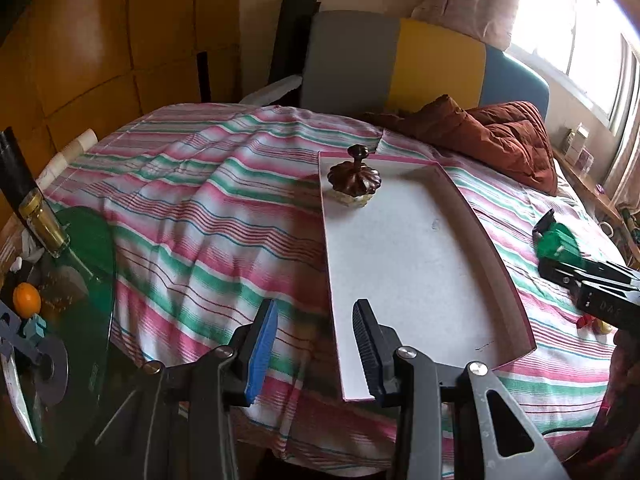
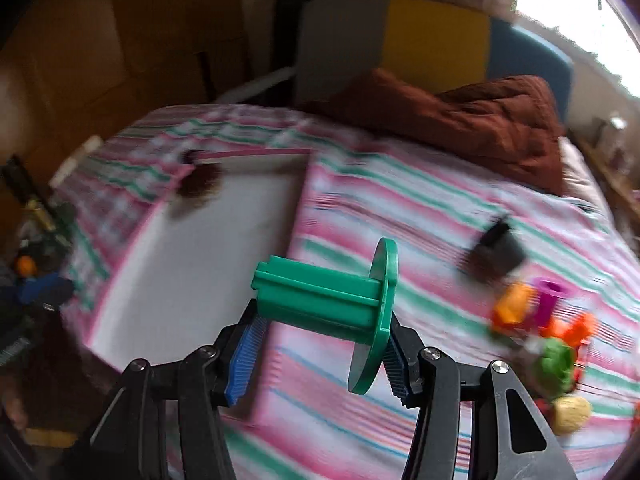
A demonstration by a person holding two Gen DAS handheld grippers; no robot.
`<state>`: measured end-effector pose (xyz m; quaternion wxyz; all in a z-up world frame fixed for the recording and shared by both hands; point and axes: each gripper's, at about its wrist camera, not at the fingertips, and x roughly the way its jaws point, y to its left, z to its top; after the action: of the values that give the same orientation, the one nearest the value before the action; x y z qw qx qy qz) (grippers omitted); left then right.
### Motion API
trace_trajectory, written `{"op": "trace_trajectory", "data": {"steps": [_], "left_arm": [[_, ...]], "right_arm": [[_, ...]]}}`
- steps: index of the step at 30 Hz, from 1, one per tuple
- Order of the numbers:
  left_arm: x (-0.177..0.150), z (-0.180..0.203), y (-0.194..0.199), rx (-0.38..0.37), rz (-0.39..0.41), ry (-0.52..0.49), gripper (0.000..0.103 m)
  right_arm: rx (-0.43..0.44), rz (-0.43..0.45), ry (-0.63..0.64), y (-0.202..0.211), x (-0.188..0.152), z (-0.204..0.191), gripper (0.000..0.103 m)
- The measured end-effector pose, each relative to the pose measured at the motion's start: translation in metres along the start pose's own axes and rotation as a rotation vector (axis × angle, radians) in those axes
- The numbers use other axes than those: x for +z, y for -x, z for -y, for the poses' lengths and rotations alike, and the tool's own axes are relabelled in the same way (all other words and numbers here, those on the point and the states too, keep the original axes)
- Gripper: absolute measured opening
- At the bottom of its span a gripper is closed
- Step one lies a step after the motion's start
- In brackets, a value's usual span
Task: Organize rigid objects
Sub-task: 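Carry the green spool to the tray beside the knob and open the right gripper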
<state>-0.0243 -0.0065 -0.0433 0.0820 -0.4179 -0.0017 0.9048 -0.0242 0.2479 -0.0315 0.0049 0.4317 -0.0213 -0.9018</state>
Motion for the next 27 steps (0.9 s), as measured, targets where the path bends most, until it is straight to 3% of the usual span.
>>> {"op": "trace_trajectory", "data": {"steps": [7, 15, 21, 27], "left_arm": [[-0.002, -0.013, -0.002, 0.015, -0.007, 0.034, 0.039], [-0.001, -0.027, -0.006, 0.036, -0.013, 0.061, 0.039], [0.000, -0.037, -0.009, 0.063, -0.014, 0.080, 0.039], [0.002, -0.042, -0.011, 0.080, -0.016, 0.088, 0.039]], "right_arm": [[0.130, -0.067, 0.084, -0.038, 0.028, -0.062, 0.056], [0.129, -0.133, 0.090, -0.098, 0.060, -0.103, 0.056], [0.066, -0.170, 0.059, -0.136, 0.080, -0.115, 0.056], [0.101, -0.156, 0.013, -0.141, 0.090, -0.109, 0.058]]}}
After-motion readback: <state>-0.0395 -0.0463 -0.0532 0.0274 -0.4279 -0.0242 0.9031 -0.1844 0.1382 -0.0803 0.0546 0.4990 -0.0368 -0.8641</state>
